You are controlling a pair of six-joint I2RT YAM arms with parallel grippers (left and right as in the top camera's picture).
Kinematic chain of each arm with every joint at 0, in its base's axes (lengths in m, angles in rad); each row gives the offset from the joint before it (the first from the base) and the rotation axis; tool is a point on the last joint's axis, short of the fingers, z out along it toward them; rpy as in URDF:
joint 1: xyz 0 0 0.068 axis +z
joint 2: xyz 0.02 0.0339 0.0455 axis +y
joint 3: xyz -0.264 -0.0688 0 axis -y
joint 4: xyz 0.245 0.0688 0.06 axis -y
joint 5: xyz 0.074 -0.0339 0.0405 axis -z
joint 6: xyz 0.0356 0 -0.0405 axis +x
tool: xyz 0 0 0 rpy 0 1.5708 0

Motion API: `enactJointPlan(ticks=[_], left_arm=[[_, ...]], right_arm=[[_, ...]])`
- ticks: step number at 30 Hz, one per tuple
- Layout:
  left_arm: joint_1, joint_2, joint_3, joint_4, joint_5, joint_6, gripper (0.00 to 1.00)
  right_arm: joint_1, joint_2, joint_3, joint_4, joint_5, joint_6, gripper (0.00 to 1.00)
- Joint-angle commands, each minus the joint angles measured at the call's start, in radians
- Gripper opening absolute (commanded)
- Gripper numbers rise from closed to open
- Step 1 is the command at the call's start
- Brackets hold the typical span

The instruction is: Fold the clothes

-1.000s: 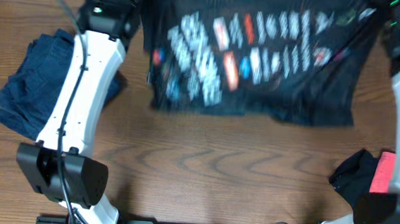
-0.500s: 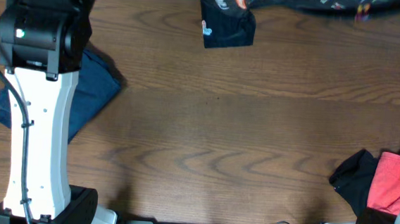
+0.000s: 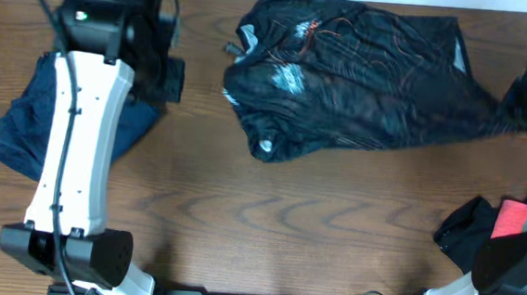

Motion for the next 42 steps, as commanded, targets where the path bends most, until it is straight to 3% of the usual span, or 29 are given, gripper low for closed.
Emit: enactJointPlan(ticks=[1, 7, 12, 13, 15, 18, 24, 32, 42], left_arm=[[0.005, -0.002, -0.112, -0.013, 0.075, -0.034, 0.06], [-0.031, -0.002, -0.299, 0.088, 0.287, -0.036, 0.06], [-0.117, -0.002, -0.388, 0.215, 0.352, -0.036, 0.07], [-0.137, -0.002, -0.402, 0.245, 0.352, -0.038, 0.24], [-0.175, -0.002, -0.433, 0.313, 0.351, -0.047, 0.42], [-0.224, 0.003, -0.488, 0.420, 0.350, -0.056, 0.45], [-0.248, 0.023, -0.619, 0.589, 0.321, -0.190, 0.49], [-0.252, 0.058, -0.693, 0.730, 0.386, -0.189, 0.62], [-0.301, 0.192, -0.693, 0.864, 0.395, -0.233, 0.62]], right_arm=[[-0.016, -0.012, -0.104, -0.024, 0.026, 0.027, 0.01], [-0.016, -0.012, -0.285, 0.056, 0.005, 0.027, 0.01], [-0.016, -0.012, -0.318, 0.078, -0.021, 0.027, 0.01], [-0.015, -0.012, -0.318, 0.081, -0.023, 0.027, 0.01], [-0.015, -0.012, -0.318, 0.082, -0.027, 0.027, 0.01], [-0.015, -0.012, -0.318, 0.082, -0.030, 0.027, 0.01], [-0.015, -0.012, -0.318, 0.084, -0.031, 0.027, 0.01], [-0.015, -0.012, -0.318, 0.101, -0.037, 0.026, 0.01], [-0.015, -0.012, -0.318, 0.104, -0.037, 0.026, 0.01]])
